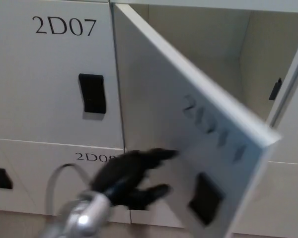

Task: The robot uses its left hand to push the door of an open cabinet towards the right and closes it

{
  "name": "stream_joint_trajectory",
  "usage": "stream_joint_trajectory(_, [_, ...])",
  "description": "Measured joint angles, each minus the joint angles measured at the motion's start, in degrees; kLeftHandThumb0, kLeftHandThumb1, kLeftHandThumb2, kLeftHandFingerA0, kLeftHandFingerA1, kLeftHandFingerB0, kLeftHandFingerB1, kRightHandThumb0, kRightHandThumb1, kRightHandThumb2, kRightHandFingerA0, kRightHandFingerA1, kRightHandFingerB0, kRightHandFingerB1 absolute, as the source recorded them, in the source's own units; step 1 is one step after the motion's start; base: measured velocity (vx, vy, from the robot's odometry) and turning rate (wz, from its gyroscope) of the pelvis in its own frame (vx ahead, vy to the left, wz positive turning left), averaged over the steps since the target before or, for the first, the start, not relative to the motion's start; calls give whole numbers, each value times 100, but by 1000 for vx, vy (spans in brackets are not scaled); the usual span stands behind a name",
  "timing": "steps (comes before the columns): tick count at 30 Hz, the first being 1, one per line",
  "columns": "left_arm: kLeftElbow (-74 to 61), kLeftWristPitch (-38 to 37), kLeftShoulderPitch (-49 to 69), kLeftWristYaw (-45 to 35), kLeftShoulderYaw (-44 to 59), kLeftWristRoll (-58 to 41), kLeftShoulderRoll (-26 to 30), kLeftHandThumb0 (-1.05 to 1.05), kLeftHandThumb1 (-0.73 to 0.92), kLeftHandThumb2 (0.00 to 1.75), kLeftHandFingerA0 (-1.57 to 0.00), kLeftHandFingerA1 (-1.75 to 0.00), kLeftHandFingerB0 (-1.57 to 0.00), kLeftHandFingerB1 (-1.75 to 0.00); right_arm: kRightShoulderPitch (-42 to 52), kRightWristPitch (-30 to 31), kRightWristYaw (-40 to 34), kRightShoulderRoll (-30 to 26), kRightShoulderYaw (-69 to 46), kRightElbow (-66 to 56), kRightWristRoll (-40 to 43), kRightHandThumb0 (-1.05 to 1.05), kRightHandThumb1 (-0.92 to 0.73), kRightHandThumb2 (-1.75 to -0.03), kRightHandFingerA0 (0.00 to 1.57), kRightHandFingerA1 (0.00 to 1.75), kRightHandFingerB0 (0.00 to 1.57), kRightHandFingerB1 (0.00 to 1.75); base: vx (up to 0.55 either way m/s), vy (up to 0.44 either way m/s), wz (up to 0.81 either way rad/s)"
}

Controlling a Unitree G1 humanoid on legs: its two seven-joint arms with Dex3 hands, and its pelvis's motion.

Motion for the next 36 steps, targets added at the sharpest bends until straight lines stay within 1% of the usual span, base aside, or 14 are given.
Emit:
stream_joint_trajectory(2, [-127,112,-241,-80,-312,137,-400,-68,89,67,-24,-32,-23,-29,-37,-1,15,0,-4,0,1,-60,-88,-67,36,34,32,32,0,0,0])
stream_joint_trajectory(3, [-161,160,-410,-113,-476,212,-658,-71,92,69,-20,-30,-19,-27,-59,0,25,1,-2,0,0,-62,-74,-103,33,49,29,46,0,0,0])
stream_joint_trajectory(5, [-162,267,-717,-164,-799,360,-1128,-71,92,69,-22,-31,-20,-28,-83,3,36,1,17,1,-7,-62,-71,-100,26,45,36,49,0,0,0])
stream_joint_trajectory(6, [-142,326,-900,-196,-995,449,-1408,-79,91,74,-21,-33,-17,-28,-95,-1,36,2,40,-1,-21,-65,-65,-87,13,39,21,40,0,0,0])
stream_joint_trajectory(11, [-53,509,-1405,-324,-1771,796,-2223,-80,84,85,-10,-30,-9,-27,-130,-13,-161,-21,567,-60,-313,-55,-62,-81,22,40,33,42,0,0,0])
stream_joint_trajectory(12, [-53,509,-1405,-324,-1771,796,-2223,-80,92,124,0,-21,0,-21,-130,-13,-161,-21,567,-60,-313,-55,-62,-81,22,40,33,42,0,0,0])
stream_joint_trajectory(13, [12,557,-1403,-357,-2070,938,-2234,-85,89,98,0,-10,0,-11,-144,-48,-232,-62,705,-72,-405,-55,-62,-81,22,40,33,42,0,0,0])
stream_joint_trajectory(15, [54,664,-1349,-445,-2234,1054,-2205,-87,89,99,0,-12,0,-13,-155,-79,-267,-144,777,-72,-463,-55,-62,-81,22,40,33,42,0,0,0])
stream_joint_trajectory(20, [-243,898,-882,-680,-2304,1229,-1560,-90,89,100,0,-17,0,-18,-267,-163,-346,-316,873,-68,-554,-55,-62,-81,22,40,33,42,0,0,0])
stream_joint_trajectory(22, [-398,919,-626,-687,-2233,1269,-1228,-85,92,117,0,-31,0,-32,-304,-182,-352,-345,883,-67,-561,-55,-62,-81,22,40,33,42,0,0,0])
stream_joint_trajectory(23, [-415,919,-589,-687,-2221,1271,-1186,-64,92,68,-20,-30,-19,-28,-307,-184,-353,-346,884,-67,-561,-51,-88,-66,34,36,27,32,0,0,0])
stream_joint_trajectory(24, [-527,919,-299,-683,-2111,1270,-866,-64,92,68,-20,-30,-19,-28,-316,-199,-356,-349,893,-64,-564,-51,-88,-66,34,36,27,32,0,0,0])
stream_joint_trajectory(25, [-609,918,-107,-680,-2024,1265,-661,-66,92,68,-21,-32,-21,-29,-329,-200,-329,-346,873,-50,-554,-55,-70,-100,36,52,25,46,0,0,0])
stream_joint_trajectory(36, [-1369,589,1999,-522,-657,761,890,-61,88,66,-28,-32,-24,-30,-379,-61,94,-297,415,74,-358,-54,-67,-100,37,53,25,46,0,0,0])
